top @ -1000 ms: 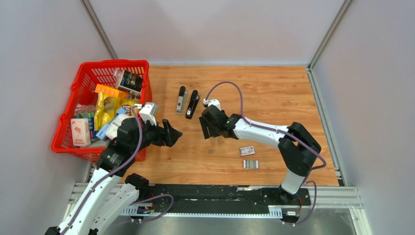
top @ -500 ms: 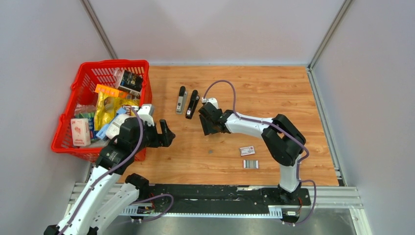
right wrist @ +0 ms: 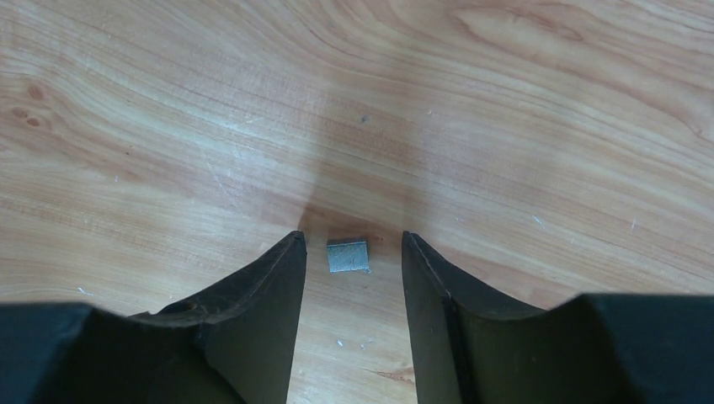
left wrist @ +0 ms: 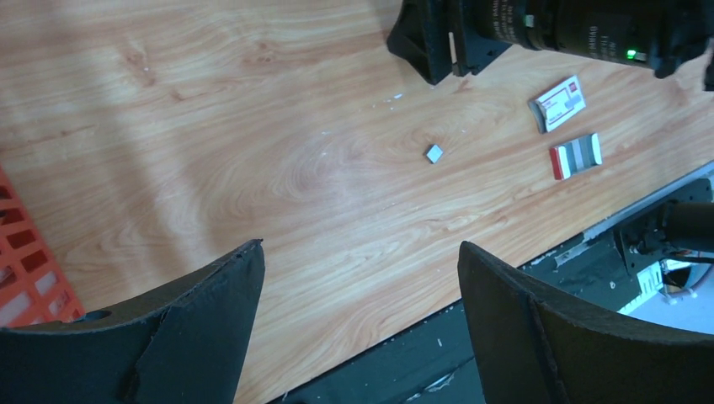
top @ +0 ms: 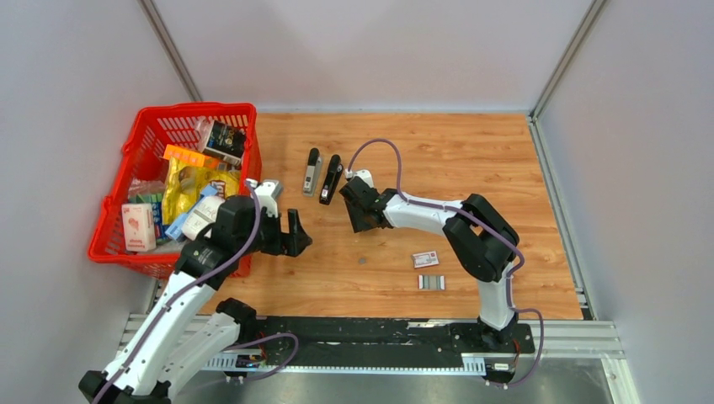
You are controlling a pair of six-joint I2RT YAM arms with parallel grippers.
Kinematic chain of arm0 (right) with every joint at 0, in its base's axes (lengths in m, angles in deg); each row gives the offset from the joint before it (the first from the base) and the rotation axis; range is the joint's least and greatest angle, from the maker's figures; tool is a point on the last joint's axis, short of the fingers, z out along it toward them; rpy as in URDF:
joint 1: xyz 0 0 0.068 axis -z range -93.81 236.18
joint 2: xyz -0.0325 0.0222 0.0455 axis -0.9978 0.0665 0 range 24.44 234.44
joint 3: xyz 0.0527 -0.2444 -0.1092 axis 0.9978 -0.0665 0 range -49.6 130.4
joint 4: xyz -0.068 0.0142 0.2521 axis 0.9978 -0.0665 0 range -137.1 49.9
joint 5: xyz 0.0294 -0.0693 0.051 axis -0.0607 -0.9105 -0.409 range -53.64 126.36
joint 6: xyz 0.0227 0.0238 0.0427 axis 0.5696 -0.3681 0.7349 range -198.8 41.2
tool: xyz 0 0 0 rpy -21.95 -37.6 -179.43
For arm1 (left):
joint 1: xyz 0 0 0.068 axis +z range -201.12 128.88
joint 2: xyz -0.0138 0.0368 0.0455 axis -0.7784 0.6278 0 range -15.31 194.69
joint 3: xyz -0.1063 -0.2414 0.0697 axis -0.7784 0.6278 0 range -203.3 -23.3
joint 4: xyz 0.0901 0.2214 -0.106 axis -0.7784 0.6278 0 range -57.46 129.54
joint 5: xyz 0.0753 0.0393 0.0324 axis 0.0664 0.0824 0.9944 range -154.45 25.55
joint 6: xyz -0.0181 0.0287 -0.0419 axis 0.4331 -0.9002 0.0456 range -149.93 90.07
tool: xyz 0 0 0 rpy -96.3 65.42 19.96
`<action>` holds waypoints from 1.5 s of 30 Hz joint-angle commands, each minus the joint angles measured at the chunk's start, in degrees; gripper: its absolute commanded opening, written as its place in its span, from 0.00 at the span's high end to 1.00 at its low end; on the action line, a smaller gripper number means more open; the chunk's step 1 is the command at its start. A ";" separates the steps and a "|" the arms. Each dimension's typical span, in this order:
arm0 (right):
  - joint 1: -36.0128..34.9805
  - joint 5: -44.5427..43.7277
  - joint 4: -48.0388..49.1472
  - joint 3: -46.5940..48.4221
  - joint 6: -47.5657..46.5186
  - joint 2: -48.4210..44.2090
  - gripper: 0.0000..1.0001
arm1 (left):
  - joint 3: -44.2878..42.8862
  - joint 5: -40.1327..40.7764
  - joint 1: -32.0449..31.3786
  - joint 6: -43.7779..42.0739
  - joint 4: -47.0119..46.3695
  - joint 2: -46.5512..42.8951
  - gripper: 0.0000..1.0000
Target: Unload the staples from the stapler
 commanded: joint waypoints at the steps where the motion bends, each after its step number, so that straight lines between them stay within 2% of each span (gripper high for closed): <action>1: 0.17 -0.47 0.21 1.84 -0.61 0.54 0.52 | 0.50 -2.15 0.19 -1.78 -2.25 -3.15 0.08; 28: -0.71 -1.08 -1.64 -0.80 1.50 -2.44 0.83 | 0.41 0.22 0.19 -1.51 -1.19 -2.71 0.08; 35: -1.06 -2.05 -1.11 -4.22 2.64 -7.27 0.89 | 0.50 0.04 0.19 -1.34 -1.19 -2.63 0.07; 45: -2.46 -4.68 -5.93 -11.25 5.36 -20.09 0.89 | 0.59 0.04 0.19 -1.25 -1.28 -3.07 0.07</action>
